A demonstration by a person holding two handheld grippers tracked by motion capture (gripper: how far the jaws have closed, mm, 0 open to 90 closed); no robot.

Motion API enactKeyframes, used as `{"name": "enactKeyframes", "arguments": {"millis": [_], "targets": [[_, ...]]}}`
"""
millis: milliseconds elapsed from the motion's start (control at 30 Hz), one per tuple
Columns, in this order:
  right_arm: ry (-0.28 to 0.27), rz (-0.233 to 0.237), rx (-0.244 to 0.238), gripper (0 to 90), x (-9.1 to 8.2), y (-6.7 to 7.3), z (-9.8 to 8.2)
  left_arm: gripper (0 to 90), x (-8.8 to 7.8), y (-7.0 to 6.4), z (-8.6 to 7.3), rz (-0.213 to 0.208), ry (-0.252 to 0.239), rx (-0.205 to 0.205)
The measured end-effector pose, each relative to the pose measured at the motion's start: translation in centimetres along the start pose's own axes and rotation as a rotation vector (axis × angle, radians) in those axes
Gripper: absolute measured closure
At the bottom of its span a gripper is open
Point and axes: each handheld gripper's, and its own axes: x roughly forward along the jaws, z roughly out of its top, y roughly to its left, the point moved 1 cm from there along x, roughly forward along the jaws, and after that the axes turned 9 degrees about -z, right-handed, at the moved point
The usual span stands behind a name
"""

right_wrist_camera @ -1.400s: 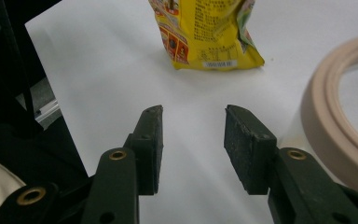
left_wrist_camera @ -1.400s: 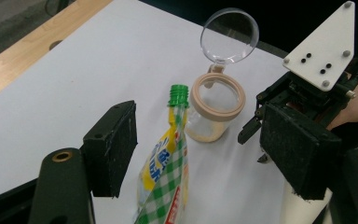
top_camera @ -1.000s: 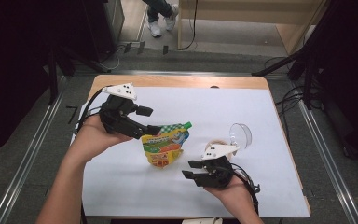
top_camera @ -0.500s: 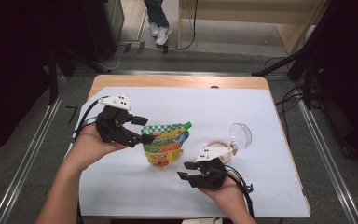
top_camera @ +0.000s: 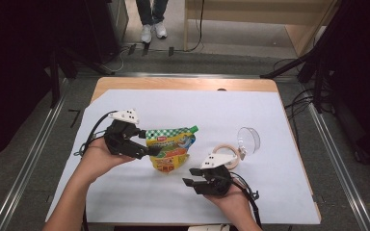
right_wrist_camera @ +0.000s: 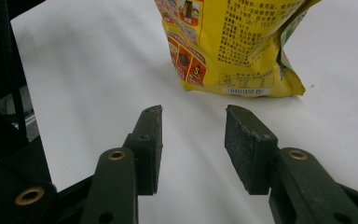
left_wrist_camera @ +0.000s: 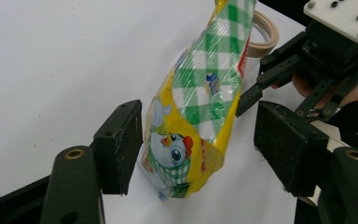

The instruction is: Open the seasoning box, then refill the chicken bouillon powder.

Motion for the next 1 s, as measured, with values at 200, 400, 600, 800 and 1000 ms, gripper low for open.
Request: {"name": "enactKeyframes", "arguments": {"millis": [200,400,600,800,1000], "targets": [[-0.004,0.003,-0.001,58.2,0.3,0.1,-0.2,40.6,0.9,0.3,-0.5,-0.011,-0.009,-0.001],[-0.007,-0.003,0.000,58.2,0.4,0.1,-0.3,51.2,1.6,0.4,-1.2,0.000,-0.017,0.005],[-0.008,-0.010,-0.002,58.2,0.5,0.1,-0.4,62.0,2.3,0.2,-1.3,-0.005,-0.034,0.014],[-0.011,-0.014,0.005,57.9,0.6,0.1,-0.4,69.5,2.7,0.2,-1.4,-0.013,-0.038,0.011],[-0.010,-0.016,-0.001,57.1,0.8,0.2,-0.4,82.8,3.0,0.1,-1.5,-0.016,-0.033,0.008]]}}
